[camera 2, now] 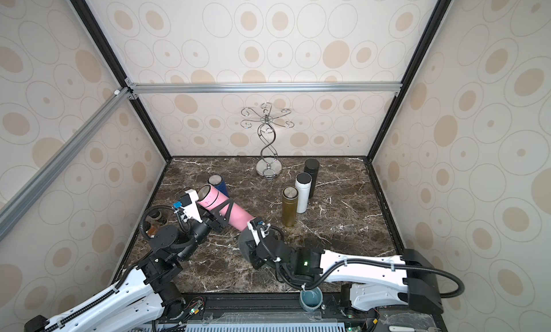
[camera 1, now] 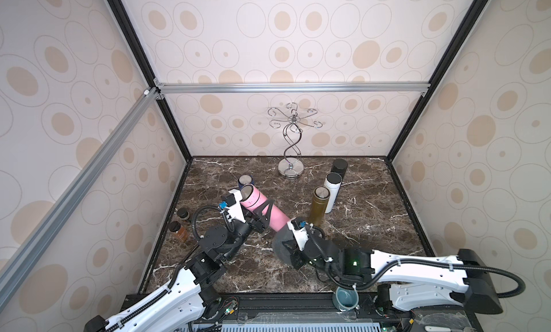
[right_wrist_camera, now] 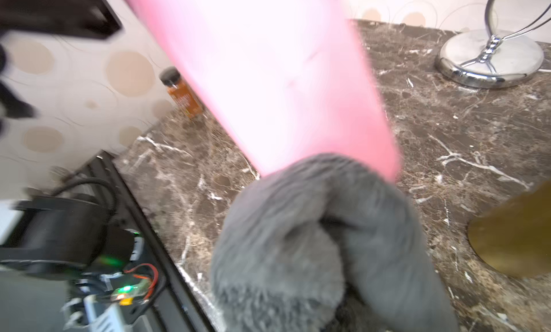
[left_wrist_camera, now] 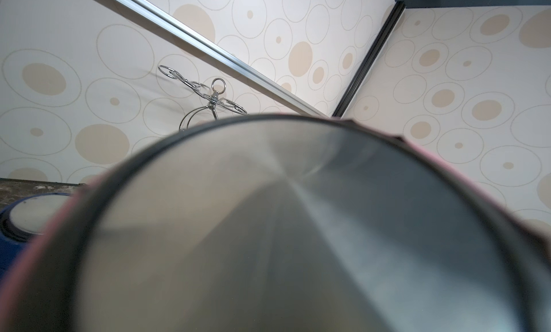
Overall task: Wipe the surface of the thermos
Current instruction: Wipe the dirt from the surface of the thermos.
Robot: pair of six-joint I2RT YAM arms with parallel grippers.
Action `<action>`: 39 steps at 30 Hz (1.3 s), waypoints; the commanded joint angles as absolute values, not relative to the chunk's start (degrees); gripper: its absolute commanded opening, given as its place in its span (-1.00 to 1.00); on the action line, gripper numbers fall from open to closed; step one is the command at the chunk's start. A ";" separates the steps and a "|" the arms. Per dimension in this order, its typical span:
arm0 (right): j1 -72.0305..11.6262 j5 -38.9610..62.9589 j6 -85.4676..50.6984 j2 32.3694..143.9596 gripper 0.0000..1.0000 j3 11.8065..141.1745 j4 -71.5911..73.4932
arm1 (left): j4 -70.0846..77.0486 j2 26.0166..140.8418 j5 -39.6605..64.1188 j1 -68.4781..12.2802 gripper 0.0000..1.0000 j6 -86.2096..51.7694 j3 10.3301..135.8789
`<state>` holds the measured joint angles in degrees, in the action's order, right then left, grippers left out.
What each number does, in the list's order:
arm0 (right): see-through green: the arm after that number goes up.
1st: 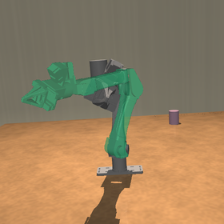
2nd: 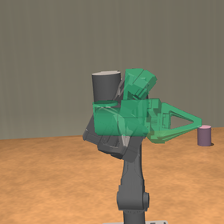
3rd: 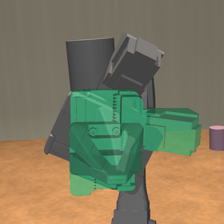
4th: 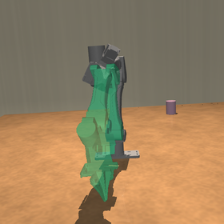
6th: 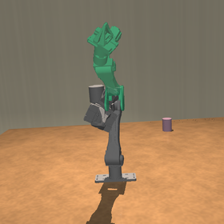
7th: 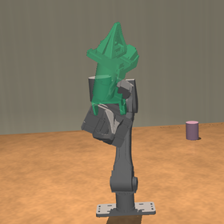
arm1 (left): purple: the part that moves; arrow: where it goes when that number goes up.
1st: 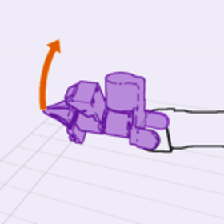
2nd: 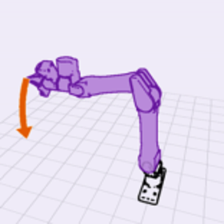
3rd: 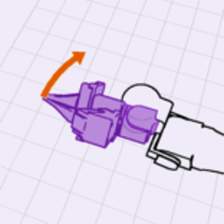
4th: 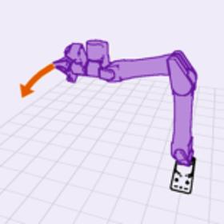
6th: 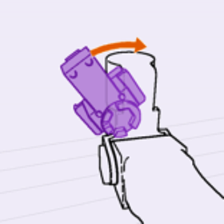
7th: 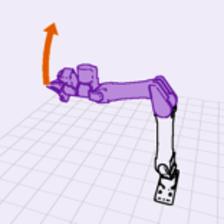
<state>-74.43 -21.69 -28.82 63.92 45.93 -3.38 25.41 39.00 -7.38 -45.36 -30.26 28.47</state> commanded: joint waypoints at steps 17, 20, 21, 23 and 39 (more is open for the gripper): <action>-49.40 27.80 -50.37 61.02 -1.00 50.13 22.03 | 42.29 38.42 32.86 -40.54 -1.00 -25.07 27.07; -49.60 35.01 -54.54 66.92 -1.00 51.39 25.83 | 43.91 39.31 33.74 -40.21 -1.00 -25.39 26.89; -49.80 35.61 -55.46 67.83 -1.00 50.68 26.73 | 44.30 39.22 33.46 -40.10 -1.00 -25.31 26.89; -49.81 35.49 -56.55 67.90 -1.00 47.75 27.57 | 44.48 38.86 32.87 -39.57 -1.00 -24.90 27.07; -49.75 27.40 -51.55 55.29 -1.00 37.42 11.42 | 48.95 40.79 33.45 -36.98 -1.00 -26.46 26.11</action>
